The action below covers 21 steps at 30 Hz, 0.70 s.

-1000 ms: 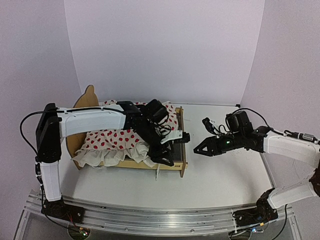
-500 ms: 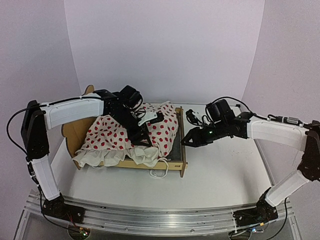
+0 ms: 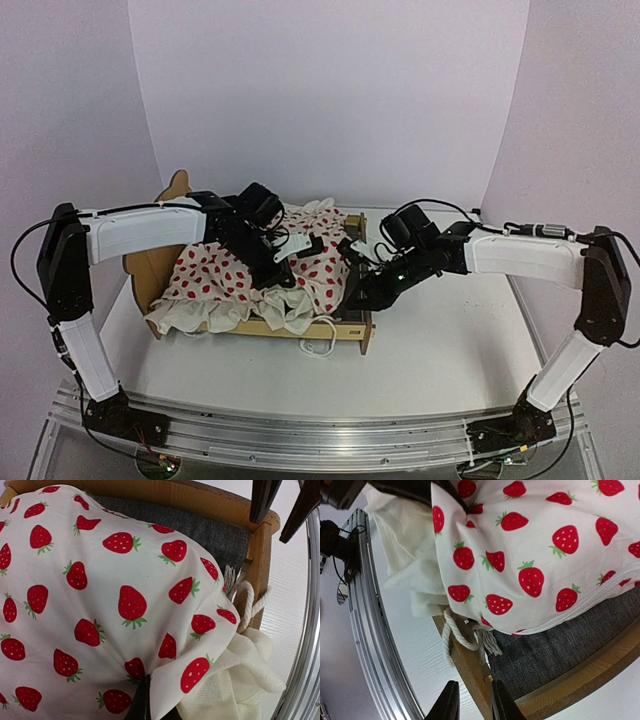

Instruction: Set up the pet bed

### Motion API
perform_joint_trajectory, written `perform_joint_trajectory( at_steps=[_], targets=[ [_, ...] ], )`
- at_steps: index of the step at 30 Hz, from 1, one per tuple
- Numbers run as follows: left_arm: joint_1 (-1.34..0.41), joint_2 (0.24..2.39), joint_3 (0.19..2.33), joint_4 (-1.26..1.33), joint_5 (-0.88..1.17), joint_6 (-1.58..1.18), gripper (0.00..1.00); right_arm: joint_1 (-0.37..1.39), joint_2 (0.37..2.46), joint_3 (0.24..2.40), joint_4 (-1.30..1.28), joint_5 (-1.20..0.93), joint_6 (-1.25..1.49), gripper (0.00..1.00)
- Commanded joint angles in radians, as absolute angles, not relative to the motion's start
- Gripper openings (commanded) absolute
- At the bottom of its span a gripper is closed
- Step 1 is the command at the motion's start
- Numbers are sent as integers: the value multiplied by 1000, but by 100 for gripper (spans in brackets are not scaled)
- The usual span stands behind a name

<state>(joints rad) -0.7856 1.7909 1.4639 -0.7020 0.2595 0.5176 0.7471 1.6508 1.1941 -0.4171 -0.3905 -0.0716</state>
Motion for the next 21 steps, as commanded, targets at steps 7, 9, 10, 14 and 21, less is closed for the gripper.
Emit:
perform_joint_trajectory(
  at_steps=[7,9,10,14,21],
  targets=[
    [-718,1691,1461,-634,222,484,0,762,1809,1378,-547,-399,-372,24],
    [-718,1689,1453,-630,240,477,0,775,1839,1408,-569,-402,-405,26],
    [-718,1689,1450,-628,245,474,0,781,1852,1417,-576,-403,-417,26],
    [-717,1697,1448,-620,254,471,0,797,1895,1454,-584,-403,-430,29],
    [-713,1700,1431,-609,199,482,0,804,1964,1521,-579,-423,-395,38]
  ],
)
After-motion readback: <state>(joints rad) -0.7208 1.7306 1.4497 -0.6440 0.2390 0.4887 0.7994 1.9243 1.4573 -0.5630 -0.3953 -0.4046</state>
